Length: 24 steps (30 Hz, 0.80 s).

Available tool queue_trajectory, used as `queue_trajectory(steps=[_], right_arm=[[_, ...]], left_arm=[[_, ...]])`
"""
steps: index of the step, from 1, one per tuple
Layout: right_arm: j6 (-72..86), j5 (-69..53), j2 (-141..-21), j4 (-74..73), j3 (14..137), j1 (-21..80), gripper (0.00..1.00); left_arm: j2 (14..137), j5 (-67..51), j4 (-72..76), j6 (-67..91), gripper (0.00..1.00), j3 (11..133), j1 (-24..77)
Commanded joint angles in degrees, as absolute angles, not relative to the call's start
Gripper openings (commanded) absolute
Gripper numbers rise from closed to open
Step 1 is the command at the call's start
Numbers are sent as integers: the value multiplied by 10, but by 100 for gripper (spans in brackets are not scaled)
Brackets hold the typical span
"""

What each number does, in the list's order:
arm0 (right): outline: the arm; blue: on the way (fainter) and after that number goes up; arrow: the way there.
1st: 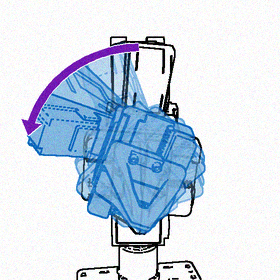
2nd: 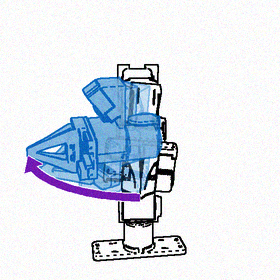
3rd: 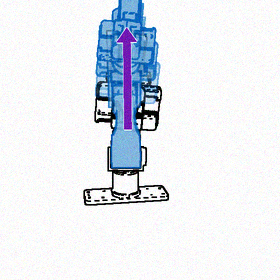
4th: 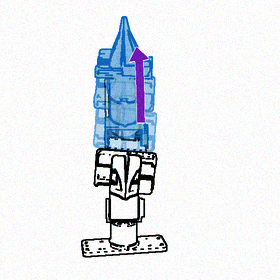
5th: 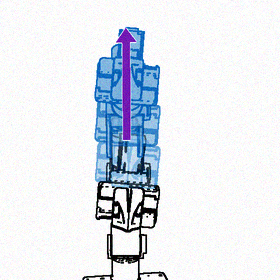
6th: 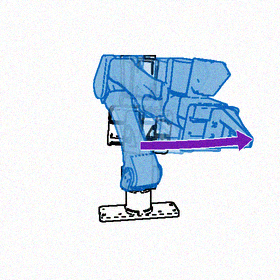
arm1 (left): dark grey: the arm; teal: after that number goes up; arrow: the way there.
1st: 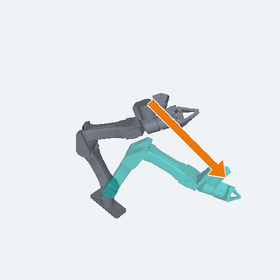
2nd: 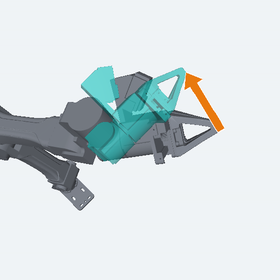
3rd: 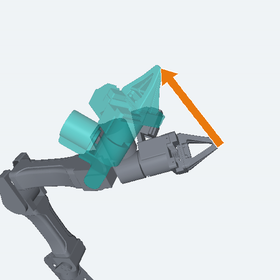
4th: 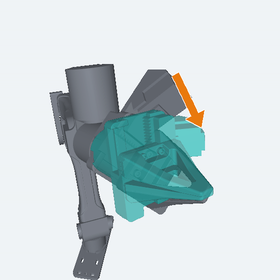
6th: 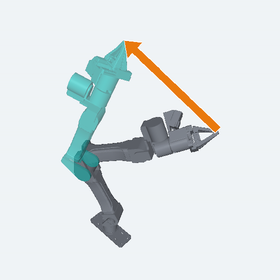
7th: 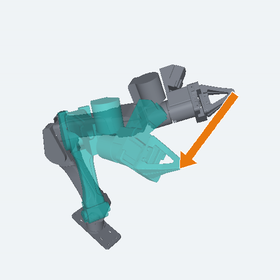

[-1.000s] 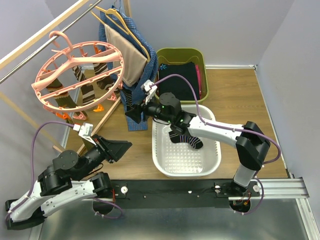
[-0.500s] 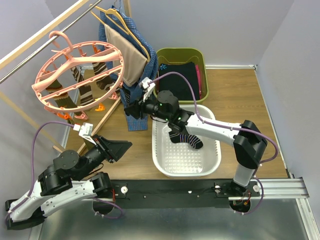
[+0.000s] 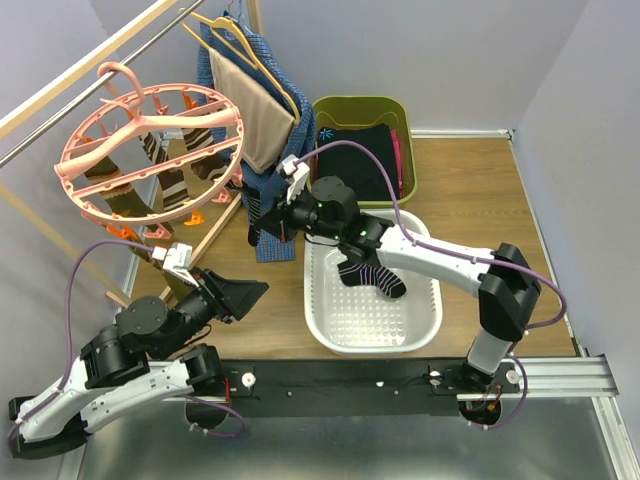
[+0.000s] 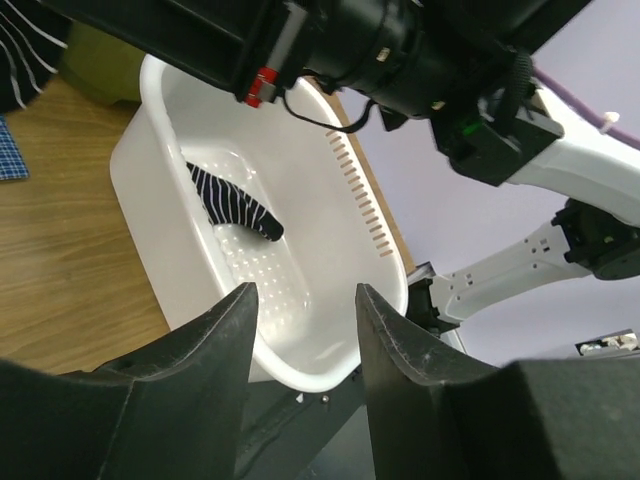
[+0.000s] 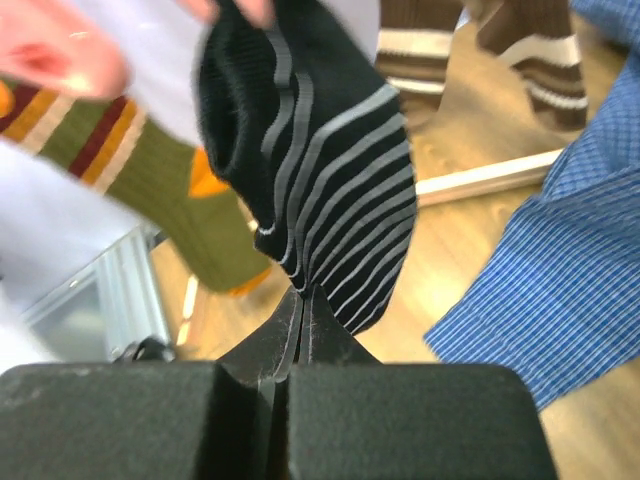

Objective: Remove the socks clipped to the hanger

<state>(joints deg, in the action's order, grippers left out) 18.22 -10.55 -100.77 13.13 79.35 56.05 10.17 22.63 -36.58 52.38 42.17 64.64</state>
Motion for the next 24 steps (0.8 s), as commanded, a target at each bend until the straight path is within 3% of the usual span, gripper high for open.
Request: queue_trajectory(steps=[1, 10, 24], right_arm=[[211, -133, -948, 62, 793, 578, 1], [288, -224, -902, 28, 794, 588, 1], [319, -240, -869, -18, 790, 607, 1]], left_arm=[[128, 249, -377, 528, 59, 421, 649], [167, 245, -376, 521, 71, 425, 648], [191, 267, -390, 533, 74, 432, 648]])
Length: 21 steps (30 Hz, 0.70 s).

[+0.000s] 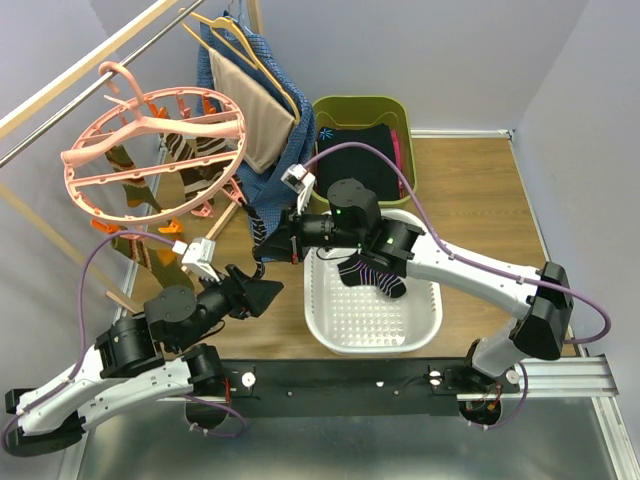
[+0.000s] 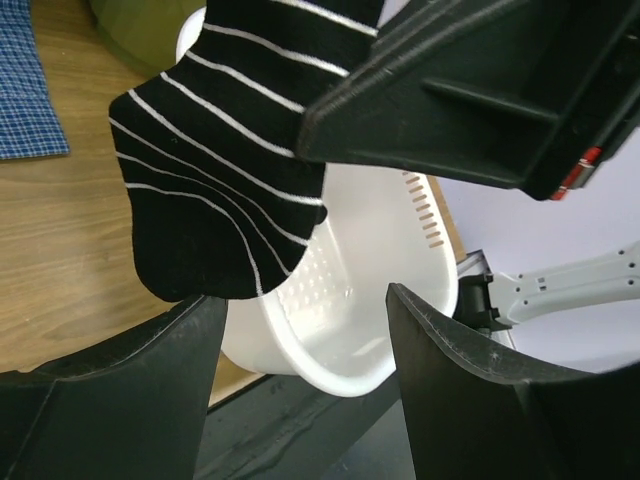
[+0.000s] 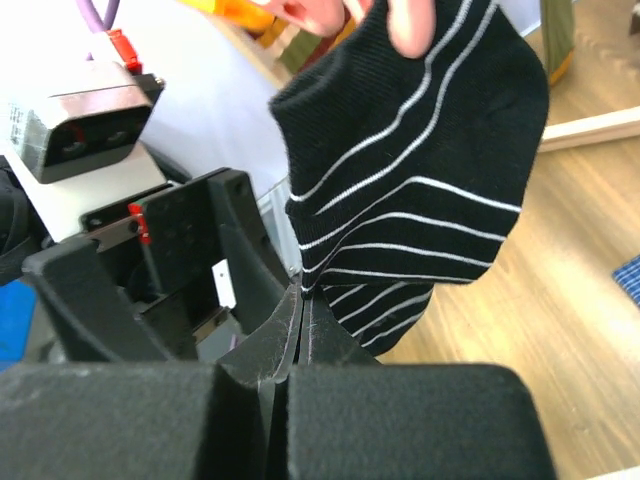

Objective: Remove the socks clipped to the hanger

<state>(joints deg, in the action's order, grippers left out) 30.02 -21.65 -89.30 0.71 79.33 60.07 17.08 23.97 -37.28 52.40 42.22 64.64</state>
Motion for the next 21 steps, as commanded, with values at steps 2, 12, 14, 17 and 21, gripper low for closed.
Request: queue_trajectory(steps=[2, 12, 14, 17, 21], right_arm=[[323, -247, -866, -16, 788, 608, 1], [329, -267, -855, -18, 775, 611, 1], [326, -269, -857, -23, 772, 612, 1], [327, -274, -861, -28, 771, 613, 1], [332, -281, -865, -24, 769, 618, 1]], left_arm=[[200, 268, -392, 534, 74, 432, 648], [203, 288, -408, 549, 70, 440, 648], [192, 291, -408, 549, 67, 439, 648], [176, 291, -408, 555, 66, 437, 648], [167, 281, -399, 547, 76, 433, 649]])
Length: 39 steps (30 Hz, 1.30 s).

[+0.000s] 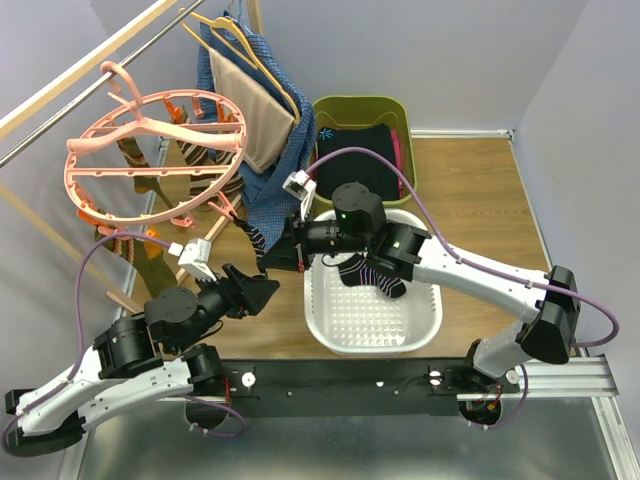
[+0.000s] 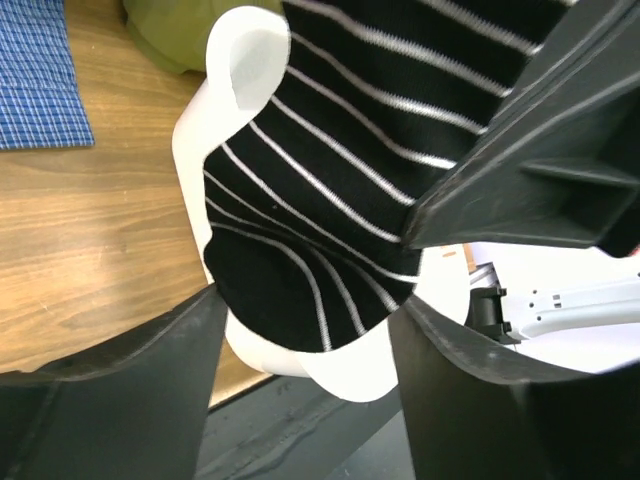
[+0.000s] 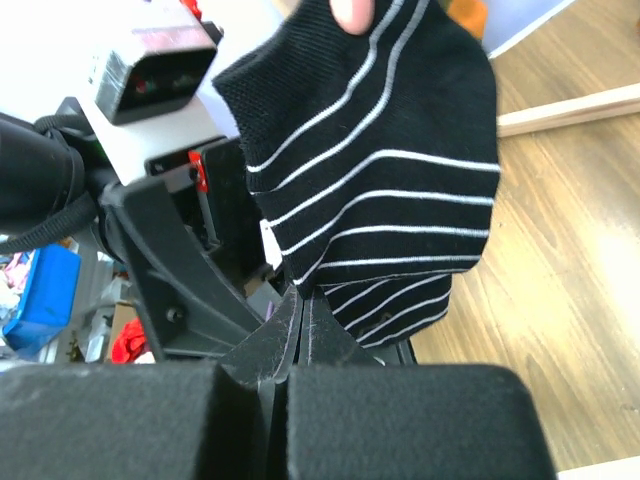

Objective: Remove the socks clipped to the hanger

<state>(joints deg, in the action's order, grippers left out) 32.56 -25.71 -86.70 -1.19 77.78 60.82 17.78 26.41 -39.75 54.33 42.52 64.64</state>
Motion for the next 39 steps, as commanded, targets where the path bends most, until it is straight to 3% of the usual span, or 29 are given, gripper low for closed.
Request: queue_trajectory(steps=[1, 4, 6, 7, 16, 19, 20, 23, 26, 29, 36, 39], right_arm=[[332, -283, -865, -23, 769, 620, 1], [333, -284, -868, -23, 773, 621, 1], [332, -284, -870, -25, 776, 623, 1], [331, -283, -870, -25, 777, 623, 1], [319, -263, -875, -44, 791, 625, 3], [299, -239, -878, -68, 807, 625, 13], [290, -228, -880, -79, 816, 625, 21], [247, -152, -896, -148, 866, 628, 30], [202, -99, -918, -196, 910, 628, 46], [166, -62, -944, -221, 964, 628, 52], [104, -75, -975, -205, 1046, 628, 78], [91, -83, -983, -180, 1060, 628, 81]], left_arm=[[167, 279, -398, 542, 76, 433, 649], [170, 278, -393, 541, 74, 436, 648], [171, 279, -388, 529, 67, 439, 648], [171, 281, -387, 528, 56, 440, 648], [164, 286, -366, 515, 0, 437, 648], [162, 283, -364, 518, 0, 433, 649], [162, 283, -364, 519, 0, 432, 648], [163, 280, -364, 519, 0, 431, 648], [163, 278, -364, 519, 0, 430, 648], [163, 277, -365, 519, 0, 429, 649], [161, 274, -366, 524, 0, 425, 649], [161, 274, -366, 525, 0, 425, 648]])
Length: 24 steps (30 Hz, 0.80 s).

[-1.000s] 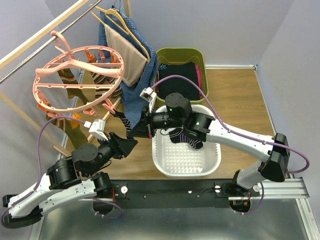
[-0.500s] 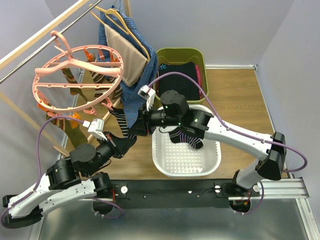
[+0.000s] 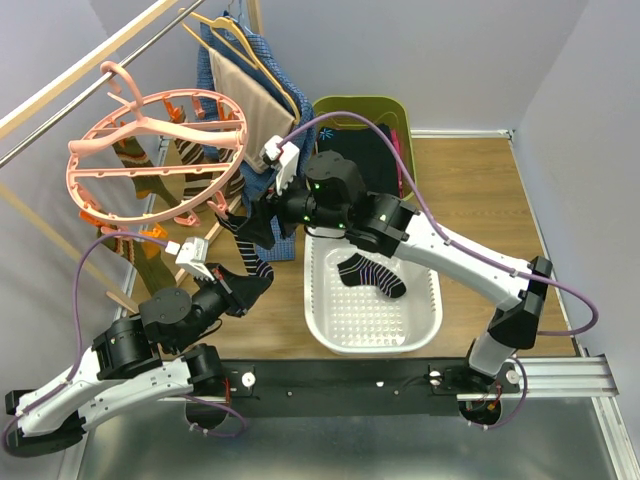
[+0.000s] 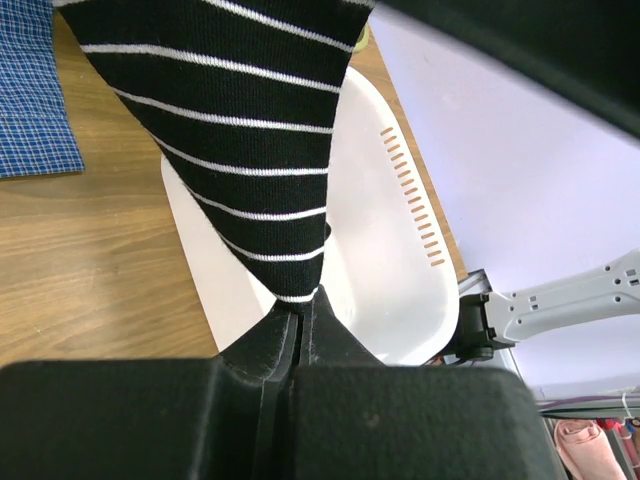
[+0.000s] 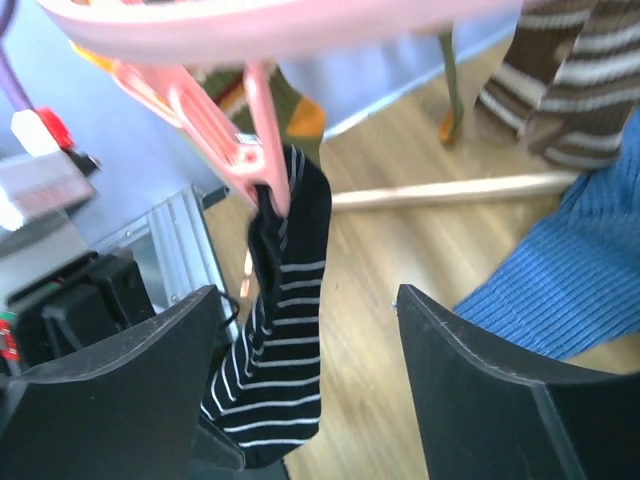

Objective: Remove the socks clipped to the hanger

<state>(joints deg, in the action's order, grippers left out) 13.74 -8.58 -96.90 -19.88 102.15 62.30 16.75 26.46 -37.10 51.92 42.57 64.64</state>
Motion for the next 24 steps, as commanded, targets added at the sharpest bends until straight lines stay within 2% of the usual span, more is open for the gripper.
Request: queue_trajectory(steps=[1, 8, 24], right_arm=[[89, -86, -987, -177, 1070, 628, 81], [94, -115, -1018, -151, 1107, 629, 81], [114, -113, -1063, -105, 1151, 647, 64]], left_arm=[[160, 275, -367, 526, 0, 425, 648], [163, 275, -367, 526, 0, 425, 648], [164, 274, -365, 525, 0, 425, 648]])
